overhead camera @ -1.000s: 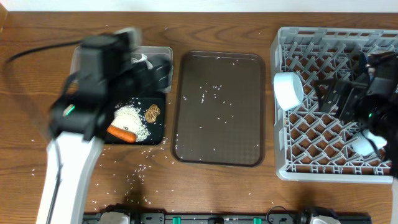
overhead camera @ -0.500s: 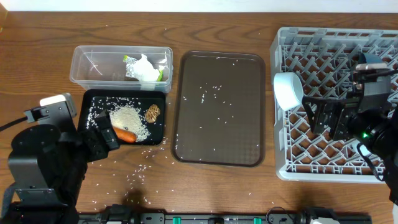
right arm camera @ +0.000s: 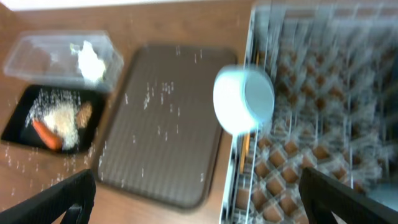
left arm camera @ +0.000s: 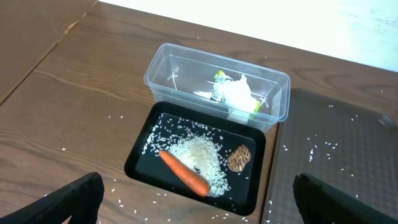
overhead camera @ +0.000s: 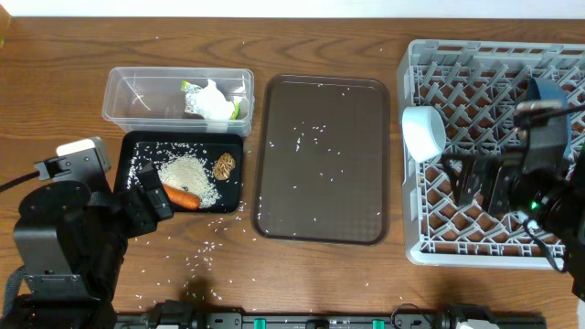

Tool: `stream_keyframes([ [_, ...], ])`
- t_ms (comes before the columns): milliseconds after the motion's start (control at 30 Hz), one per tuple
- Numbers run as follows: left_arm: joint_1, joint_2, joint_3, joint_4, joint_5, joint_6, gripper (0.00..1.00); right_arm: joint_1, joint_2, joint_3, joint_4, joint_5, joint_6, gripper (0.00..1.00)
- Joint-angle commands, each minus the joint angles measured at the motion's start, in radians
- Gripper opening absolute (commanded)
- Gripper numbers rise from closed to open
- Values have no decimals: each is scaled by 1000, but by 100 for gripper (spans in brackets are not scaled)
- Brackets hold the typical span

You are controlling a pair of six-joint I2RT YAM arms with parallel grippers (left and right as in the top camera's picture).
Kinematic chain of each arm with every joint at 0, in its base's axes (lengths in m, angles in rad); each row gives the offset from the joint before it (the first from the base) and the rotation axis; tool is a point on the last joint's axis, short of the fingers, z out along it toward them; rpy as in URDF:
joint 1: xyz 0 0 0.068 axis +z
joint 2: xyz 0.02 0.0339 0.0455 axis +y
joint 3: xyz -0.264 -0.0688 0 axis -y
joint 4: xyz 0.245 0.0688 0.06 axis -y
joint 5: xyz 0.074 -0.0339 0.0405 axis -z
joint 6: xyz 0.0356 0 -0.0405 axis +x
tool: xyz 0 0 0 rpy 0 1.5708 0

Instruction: Sort waste into correct bins and load items into the dishwasher rack

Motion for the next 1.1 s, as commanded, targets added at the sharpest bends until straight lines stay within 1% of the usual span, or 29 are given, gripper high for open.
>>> stream_keyframes([
  [0, 5, 2, 3, -2, -11, 14, 98, 4, -10, 3, -32, 83, -37, 99],
  [33, 5, 2, 3, -2, -11, 14, 98, 5, -12, 3, -34, 100, -68, 99],
  [133, 5, 2, 3, -2, -11, 14, 98, 12, -22, -2, -6, 98, -230, 99],
  [200, 5, 2, 3, -2, -12, 14, 98, 15, -45, -16, 37, 95, -290, 99],
  [267, 5, 2, 3, -2, -11, 14, 98, 19, -92, -60, 116, 92, -324, 99],
  [333, 5, 2, 3, -2, -11, 14, 98, 27, -158, -137, 222, 76, -328, 99],
  [433, 5, 2, 3, -2, -11, 14, 98, 53, -291, -299, 356, 69, -328, 99],
  [633, 5, 2, 3, -2, -11, 14, 98, 98, -537, -640, 463, 43, -327, 99],
  [933, 5, 2, 3, -2, -11, 14, 98, 104, -824, -1128, 704, -66, -325, 99],
  [1067, 5, 2, 3, -2, -11, 14, 98, 103, -938, -1306, 826, -114, -323, 99],
])
